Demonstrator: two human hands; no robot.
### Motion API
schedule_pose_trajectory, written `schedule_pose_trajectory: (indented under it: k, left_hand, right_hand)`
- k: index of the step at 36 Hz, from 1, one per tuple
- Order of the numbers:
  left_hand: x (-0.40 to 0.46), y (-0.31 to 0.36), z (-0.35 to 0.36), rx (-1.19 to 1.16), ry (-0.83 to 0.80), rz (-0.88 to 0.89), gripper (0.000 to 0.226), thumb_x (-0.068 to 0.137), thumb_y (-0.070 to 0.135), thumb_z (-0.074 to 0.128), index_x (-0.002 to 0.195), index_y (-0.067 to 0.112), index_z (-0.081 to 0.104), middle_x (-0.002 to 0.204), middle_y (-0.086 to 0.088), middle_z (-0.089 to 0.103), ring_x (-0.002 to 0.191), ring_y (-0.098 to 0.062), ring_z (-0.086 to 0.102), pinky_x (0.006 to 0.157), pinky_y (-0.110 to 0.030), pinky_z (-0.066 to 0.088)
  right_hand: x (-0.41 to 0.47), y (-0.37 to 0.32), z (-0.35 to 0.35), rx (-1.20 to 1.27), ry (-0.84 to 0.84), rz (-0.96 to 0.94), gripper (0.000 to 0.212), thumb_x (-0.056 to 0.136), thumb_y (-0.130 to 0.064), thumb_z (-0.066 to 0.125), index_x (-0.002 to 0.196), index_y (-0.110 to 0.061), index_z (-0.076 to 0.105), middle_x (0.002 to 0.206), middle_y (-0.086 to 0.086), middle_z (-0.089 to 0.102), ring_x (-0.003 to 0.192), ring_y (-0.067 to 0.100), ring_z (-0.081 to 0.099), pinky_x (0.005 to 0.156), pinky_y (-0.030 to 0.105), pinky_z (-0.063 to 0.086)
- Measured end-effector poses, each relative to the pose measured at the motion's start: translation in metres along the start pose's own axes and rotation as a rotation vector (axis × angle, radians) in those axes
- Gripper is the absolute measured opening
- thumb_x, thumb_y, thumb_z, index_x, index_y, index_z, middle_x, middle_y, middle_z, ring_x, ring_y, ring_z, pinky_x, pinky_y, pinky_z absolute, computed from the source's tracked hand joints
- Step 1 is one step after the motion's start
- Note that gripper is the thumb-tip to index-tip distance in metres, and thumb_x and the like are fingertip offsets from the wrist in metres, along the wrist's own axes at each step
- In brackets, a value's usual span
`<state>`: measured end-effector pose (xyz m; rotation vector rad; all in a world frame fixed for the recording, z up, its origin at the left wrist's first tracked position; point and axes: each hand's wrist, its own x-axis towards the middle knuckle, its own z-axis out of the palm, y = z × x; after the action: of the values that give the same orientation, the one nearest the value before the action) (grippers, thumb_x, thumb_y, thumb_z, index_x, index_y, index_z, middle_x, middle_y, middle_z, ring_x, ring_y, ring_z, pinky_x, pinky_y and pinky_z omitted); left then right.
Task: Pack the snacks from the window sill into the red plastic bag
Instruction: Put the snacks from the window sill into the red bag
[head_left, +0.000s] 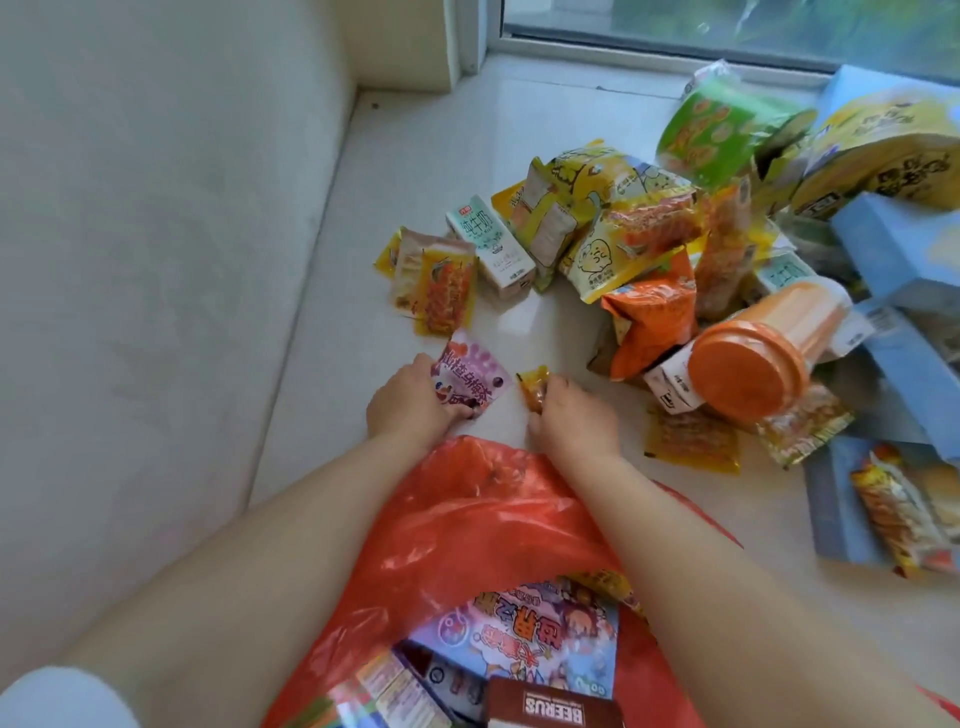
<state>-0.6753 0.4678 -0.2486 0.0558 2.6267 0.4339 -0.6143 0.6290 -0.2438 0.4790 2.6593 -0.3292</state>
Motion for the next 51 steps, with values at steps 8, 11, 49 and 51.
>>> schedule_pose_trajectory:
  k: [8, 11, 49, 51]
  left_hand:
    - [-0.035, 0.015, 0.011, -0.006, -0.162, 0.163, 0.026, 0.08, 0.039, 0.071, 0.091, 0.02, 0.057, 0.1, -0.005, 0.062, 0.096, -0.027, 0.057, 0.065, -0.029, 0.034]
    - [-0.038, 0.019, 0.014, -0.005, -0.154, 0.201, 0.026, 0.081, 0.041, 0.069, 0.089, 0.019, 0.058, 0.093, -0.004, 0.057, 0.094, -0.029, 0.057, 0.065, -0.031, 0.036]
    - [-0.051, 0.094, 0.022, -0.474, -0.008, 0.04, 0.019, 0.075, 0.043, 0.064, 0.085, 0.029, 0.058, 0.092, -0.004, 0.07, 0.083, -0.026, 0.069, 0.081, -0.045, 0.054]
    - [-0.049, 0.095, 0.02, -0.484, 0.006, 0.025, 0.025, 0.077, 0.042, 0.065, 0.094, 0.025, 0.061, 0.095, -0.004, 0.07, 0.084, -0.025, 0.068, 0.083, -0.043, 0.054]
  right_hand:
    - [-0.053, 0.049, -0.001, 0.065, 0.093, 0.096, 0.034, 0.085, -0.028, 0.056, 0.113, -0.009, 0.06, 0.122, 0.012, 0.049, 0.115, 0.031, 0.043, 0.086, 0.038, 0.041]
    - [-0.064, 0.076, -0.002, 0.046, 0.103, 0.144, 0.036, 0.086, -0.027, 0.057, 0.12, -0.013, 0.059, 0.137, 0.011, 0.037, 0.125, 0.033, 0.033, 0.097, 0.043, 0.037]
    - [-0.057, 0.155, -0.053, 0.989, 0.383, 0.82, 0.05, 0.084, -0.045, 0.058, 0.12, -0.011, 0.06, 0.125, 0.012, 0.048, 0.11, 0.032, 0.05, 0.09, 0.036, 0.041]
    - [-0.064, 0.156, -0.055, 0.805, 0.468, 0.705, 0.043, 0.085, -0.042, 0.058, 0.112, -0.009, 0.06, 0.123, 0.011, 0.043, 0.114, 0.03, 0.043, 0.094, 0.036, 0.038]
